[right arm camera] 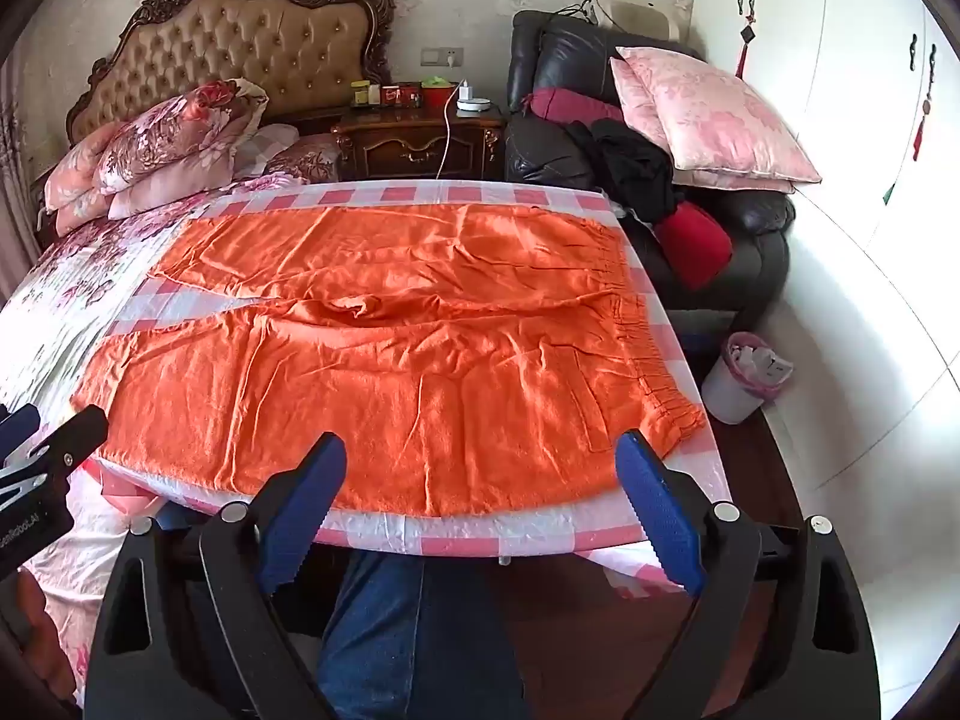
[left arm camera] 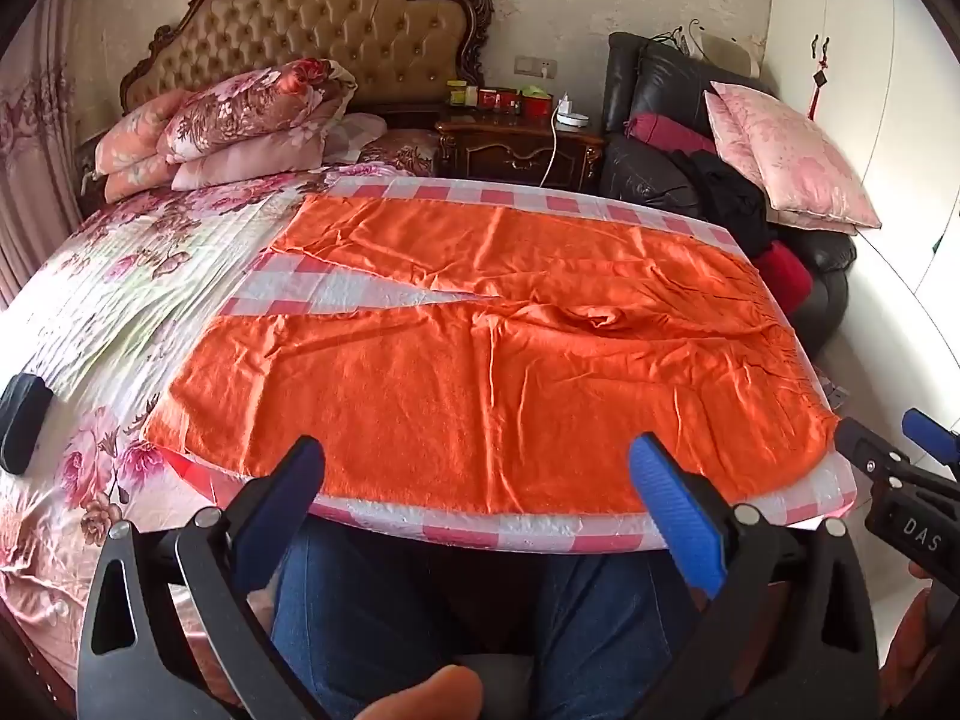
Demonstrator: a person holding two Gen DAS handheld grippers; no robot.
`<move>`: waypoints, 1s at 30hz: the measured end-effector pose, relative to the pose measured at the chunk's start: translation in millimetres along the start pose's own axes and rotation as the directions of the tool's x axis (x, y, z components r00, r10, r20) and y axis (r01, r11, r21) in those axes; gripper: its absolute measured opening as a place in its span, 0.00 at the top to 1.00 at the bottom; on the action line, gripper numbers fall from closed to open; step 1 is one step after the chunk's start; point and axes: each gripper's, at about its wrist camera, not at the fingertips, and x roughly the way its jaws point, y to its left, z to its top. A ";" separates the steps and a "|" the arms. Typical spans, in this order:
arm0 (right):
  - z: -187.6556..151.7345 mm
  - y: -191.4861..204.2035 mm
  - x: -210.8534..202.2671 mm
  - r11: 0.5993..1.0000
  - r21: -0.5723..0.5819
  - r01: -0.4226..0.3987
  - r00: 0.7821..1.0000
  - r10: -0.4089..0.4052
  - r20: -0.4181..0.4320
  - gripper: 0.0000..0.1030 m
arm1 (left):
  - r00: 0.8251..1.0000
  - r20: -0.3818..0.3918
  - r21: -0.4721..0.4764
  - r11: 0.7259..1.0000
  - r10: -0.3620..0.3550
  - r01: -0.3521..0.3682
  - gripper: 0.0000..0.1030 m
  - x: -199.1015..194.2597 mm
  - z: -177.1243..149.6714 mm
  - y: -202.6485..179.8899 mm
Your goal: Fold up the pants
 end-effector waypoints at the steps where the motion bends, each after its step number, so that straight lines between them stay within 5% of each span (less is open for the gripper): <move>1: 0.1 -0.7 -0.8 1.000 0.002 -0.001 1.000 0.001 0.012 0.15 | 1.000 0.000 -0.001 1.000 0.001 -0.001 0.02 0.2 -0.2 0.9; 30: 6.6 -0.3 -8.3 1.000 -0.002 -0.005 1.000 0.005 0.025 0.15 | 1.000 -0.004 0.012 1.000 -0.005 0.005 0.02 -8.0 4.0 -6.3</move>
